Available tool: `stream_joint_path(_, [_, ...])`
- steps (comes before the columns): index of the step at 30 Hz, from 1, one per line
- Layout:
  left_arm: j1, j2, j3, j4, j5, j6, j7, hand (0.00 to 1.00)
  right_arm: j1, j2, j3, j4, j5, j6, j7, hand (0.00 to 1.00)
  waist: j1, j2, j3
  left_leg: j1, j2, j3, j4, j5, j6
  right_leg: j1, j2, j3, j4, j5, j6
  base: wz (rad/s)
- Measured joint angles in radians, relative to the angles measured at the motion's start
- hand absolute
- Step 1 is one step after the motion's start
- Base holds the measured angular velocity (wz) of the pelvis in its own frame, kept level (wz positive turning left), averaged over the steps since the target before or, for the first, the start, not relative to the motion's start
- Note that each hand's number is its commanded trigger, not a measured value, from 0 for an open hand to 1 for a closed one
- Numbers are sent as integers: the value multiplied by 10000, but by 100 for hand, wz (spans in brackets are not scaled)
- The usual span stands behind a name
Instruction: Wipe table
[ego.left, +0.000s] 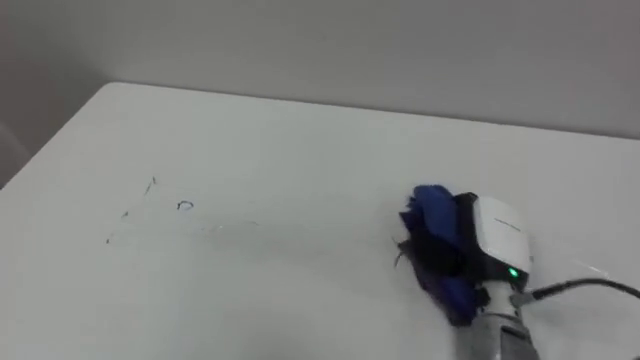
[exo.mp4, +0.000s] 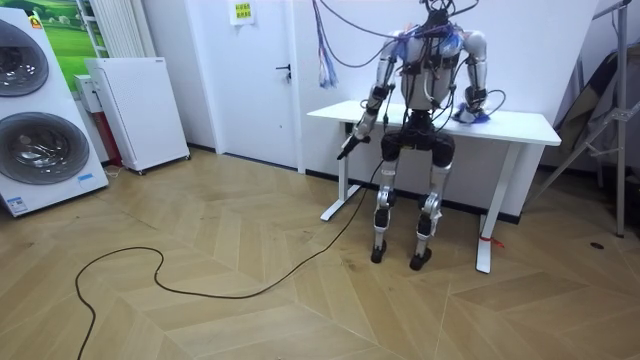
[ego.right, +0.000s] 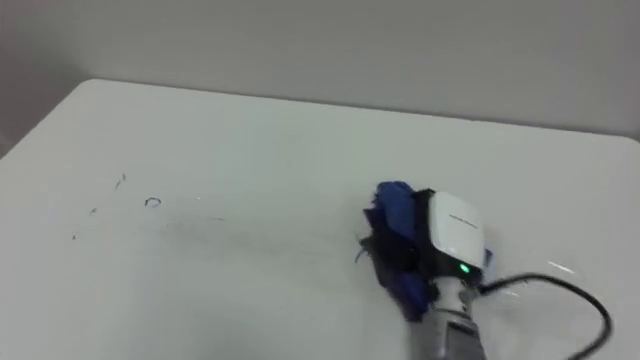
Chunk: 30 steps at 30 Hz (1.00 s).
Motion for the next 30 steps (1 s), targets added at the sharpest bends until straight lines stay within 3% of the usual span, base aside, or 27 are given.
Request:
stream_joint_path(3, [458, 7, 110, -619, -6, -6, -9, 0, 847, -312, -907, 191, 10, 3, -561, 100, -70, -48, -27, 309, -100, 90, -94, -94, 128, 353, -89, 14, 4, -71, 138, 4])
stream_joint_path(8, [203, 10, -155, -467, -136, -182, 34, 0, 749, -231, -1015, 344, 2, 394, -450, 100, -196, -164, -46, 421, -115, 160, -49, -215, 187, 472, -128, 51, 12, -37, 201, -8])
stream_joint_path(11, [-143, -30, -424, -164, -144, -290, 127, 0, 267, 2, -616, 42, 0, 1028, 89, 100, -36, -152, -42, 472, -11, 399, 47, -291, 149, 414, -19, 297, 54, 39, 138, -31])
stream_joint_path(13, [-594, -41, -771, 469, -510, -311, 205, 0, -245, 306, 60, -424, 2, 1622, 980, 100, 310, -108, -16, 497, 101, 421, 77, -336, 83, 361, 96, 296, 87, 169, 5, -54])
stream_joint_path(15, [-662, -133, -915, 618, -508, -299, 302, 0, -694, 555, 901, -787, -154, 1846, 1633, 100, 586, -54, 26, 483, 157, 391, 112, -383, 31, 233, 196, 288, 94, 251, -102, -50])
stream_joint_path(17, [-650, -176, -1121, 614, -511, -258, 336, 0, -1143, 848, 1558, -979, -631, 1850, 2248, 100, 720, -45, 65, 361, 169, 233, 170, -439, -30, 76, 239, 253, 209, 231, -167, -14])
stream_joint_path(19, [-614, -203, -1346, 589, -508, -228, 326, 0, -1671, 1168, 2089, -1002, -816, 1804, 2820, 100, 768, 4, 167, 135, 161, 85, 263, -407, -69, -66, 271, 244, 194, 188, -221, 16])
stream_joint_path(22, [-222, -199, -1336, 392, -511, -145, 272, 0, -1812, 1148, 2325, -1037, -726, 1527, 2978, 100, 902, 57, 227, 11, 136, -29, 263, -371, -35, -205, 222, 120, 231, 67, -217, 13])
stream_joint_path(23, [-127, -199, -1282, 368, -510, -120, 269, 0, -1789, 1101, 2317, -1036, -732, 1451, 2937, 100, 859, 58, 226, -5, 125, -92, 263, -364, -31, -199, 195, 6, 217, 55, -205, 32])
stream_joint_path(25, [56, -189, -983, 389, -482, -14, 175, 0, -1632, 804, 2108, -618, -728, 766, 2337, 100, 726, 17, 233, 29, 73, -225, 271, -361, -6, -86, 108, -194, 205, -31, -129, 34])
stream_joint_path(26, [57, -184, -851, 373, -467, -16, 105, 0, -1551, 725, 1992, -537, -718, 655, 2106, 100, 688, 17, 229, 19, 57, -203, 298, -360, 0, -38, 54, -302, 209, -40, -114, 41])
stream_joint_path(28, [45, -94, -373, 207, -127, -28, -4, 0, -961, 290, 1420, -383, -654, 509, 1043, 100, 583, -31, 131, -2, -26, 67, 372, -318, 85, -27, -158, -585, 427, -171, 37, 42])
stream_joint_path(30, [34, 11, -78, 152, -12, -50, -35, 0, -701, 17, 871, 27, -570, 508, 336, 100, 561, -123, 144, -21, -83, 444, 590, -395, 218, -168, -391, -571, 945, -300, 171, 9])
